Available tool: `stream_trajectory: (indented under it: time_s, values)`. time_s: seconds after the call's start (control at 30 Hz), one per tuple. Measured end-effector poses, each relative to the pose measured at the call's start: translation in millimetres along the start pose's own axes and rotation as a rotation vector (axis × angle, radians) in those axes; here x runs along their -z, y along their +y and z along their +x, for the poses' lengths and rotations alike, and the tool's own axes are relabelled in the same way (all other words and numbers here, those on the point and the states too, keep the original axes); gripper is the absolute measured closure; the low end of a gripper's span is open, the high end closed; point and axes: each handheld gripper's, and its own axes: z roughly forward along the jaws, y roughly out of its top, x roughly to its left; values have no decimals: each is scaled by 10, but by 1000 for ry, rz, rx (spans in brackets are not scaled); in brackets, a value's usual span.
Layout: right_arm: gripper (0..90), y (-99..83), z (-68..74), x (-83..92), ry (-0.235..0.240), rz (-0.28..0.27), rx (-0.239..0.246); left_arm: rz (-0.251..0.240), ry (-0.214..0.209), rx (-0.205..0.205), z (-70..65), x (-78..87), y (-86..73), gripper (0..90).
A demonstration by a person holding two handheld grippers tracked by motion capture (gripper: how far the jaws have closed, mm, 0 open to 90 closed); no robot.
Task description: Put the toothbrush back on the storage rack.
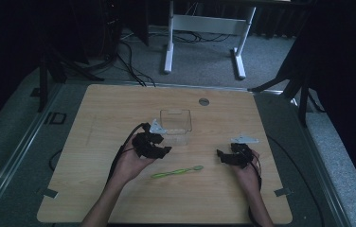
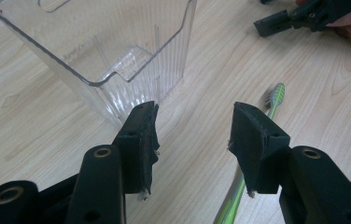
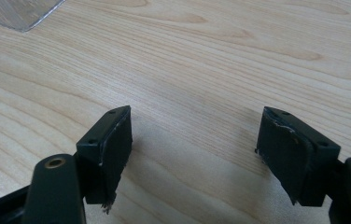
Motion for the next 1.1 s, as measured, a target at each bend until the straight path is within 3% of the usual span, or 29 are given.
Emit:
stream_trajectory:
  time_s: [1.1]
  values:
    - [264,0,0,0,0,0,0,86,-37,-82,-124,-183,99,512]
